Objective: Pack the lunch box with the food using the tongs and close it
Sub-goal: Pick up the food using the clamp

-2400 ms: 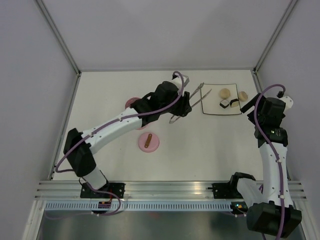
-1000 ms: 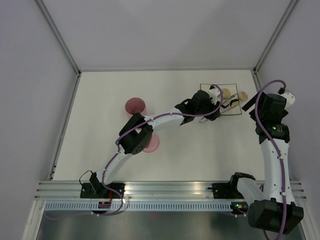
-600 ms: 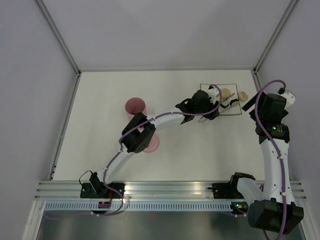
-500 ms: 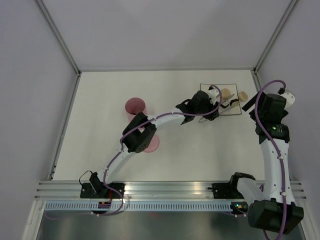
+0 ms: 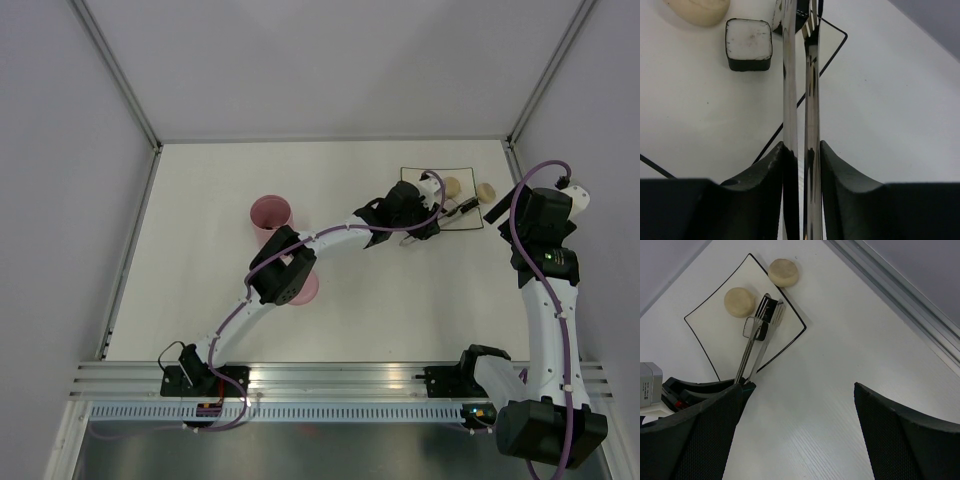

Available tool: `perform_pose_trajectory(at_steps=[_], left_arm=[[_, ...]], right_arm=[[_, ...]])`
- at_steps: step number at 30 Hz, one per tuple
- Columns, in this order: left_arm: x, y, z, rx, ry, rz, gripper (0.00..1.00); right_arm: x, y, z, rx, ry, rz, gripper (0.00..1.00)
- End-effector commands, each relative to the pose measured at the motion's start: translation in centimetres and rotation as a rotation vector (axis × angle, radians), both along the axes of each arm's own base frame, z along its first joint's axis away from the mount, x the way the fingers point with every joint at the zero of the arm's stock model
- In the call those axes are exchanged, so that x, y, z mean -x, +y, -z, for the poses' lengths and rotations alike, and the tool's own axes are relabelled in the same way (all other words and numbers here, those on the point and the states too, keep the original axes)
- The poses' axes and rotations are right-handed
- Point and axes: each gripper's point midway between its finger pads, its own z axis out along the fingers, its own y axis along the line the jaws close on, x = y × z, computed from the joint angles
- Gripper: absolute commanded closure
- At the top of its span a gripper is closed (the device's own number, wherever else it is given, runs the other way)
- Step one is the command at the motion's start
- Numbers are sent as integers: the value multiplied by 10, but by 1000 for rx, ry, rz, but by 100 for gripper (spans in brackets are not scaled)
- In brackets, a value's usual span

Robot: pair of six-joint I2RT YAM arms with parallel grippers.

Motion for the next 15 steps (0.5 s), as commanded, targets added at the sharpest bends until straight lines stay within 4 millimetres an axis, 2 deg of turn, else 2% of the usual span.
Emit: perform_pose_trajectory(at_steps=[1, 3, 7, 8, 10, 11, 12, 13, 14, 15], left_arm=[[-1, -11, -22, 62, -16, 28, 65], [-2, -9, -23, 56, -22, 28, 70], [-7, -4, -37, 53, -49, 11, 75], [-11, 0, -49, 65, -62, -2, 77], [-14, 8, -57, 76, -55, -16, 78], [-16, 17, -72, 92, -57, -27, 79], [-16, 22, -77, 102, -47, -34, 80], [-15, 27, -93, 128, -62, -35, 80], [-9, 34, -128, 175, -93, -26, 80], [1, 45, -116, 158, -64, -26, 80]], right_arm=[[1, -3, -16, 25, -38, 13, 2], [1, -3, -16, 25, -40, 12, 2], [1, -3, -15, 26, -40, 13, 2], [1, -3, -17, 27, -44, 15, 2], [1, -3, -17, 23, -48, 16, 2], [1, -3, -18, 22, -51, 15, 2], [1, -2, -18, 22, -53, 14, 2], [1, -2, -19, 20, -54, 15, 2], [1, -2, -19, 19, -56, 14, 2], [1, -1, -19, 16, -55, 12, 2]])
